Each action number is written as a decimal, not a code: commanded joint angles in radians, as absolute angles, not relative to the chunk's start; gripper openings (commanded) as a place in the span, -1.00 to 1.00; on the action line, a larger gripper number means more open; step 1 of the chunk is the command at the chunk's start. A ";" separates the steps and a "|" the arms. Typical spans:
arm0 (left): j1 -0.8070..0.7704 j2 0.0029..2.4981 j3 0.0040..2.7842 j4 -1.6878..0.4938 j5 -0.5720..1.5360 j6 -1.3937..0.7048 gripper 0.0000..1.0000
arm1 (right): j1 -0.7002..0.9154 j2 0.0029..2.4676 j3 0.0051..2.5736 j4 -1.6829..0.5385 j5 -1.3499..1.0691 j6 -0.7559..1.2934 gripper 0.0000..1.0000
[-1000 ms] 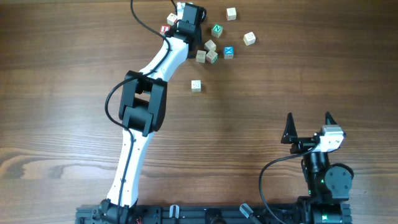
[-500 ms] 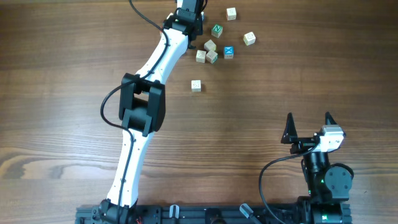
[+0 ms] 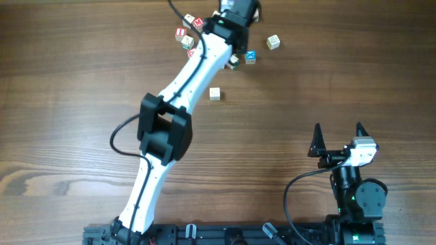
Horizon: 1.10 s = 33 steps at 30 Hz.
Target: Form a horizontal line
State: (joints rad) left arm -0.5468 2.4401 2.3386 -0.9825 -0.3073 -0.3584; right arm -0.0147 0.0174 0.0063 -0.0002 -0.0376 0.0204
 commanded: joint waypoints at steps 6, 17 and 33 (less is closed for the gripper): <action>-0.625 2.405 2.339 -1.105 -0.307 -0.597 -0.92 | -0.016 0.005 0.005 0.001 -0.054 0.007 0.99; -0.678 2.405 2.101 -1.032 -0.303 -0.667 -0.92 | -0.016 0.005 0.005 0.001 -0.054 0.007 0.99; -0.704 2.405 1.877 -0.870 -0.305 -0.689 -0.92 | -0.016 0.005 0.005 0.001 -0.054 0.007 1.00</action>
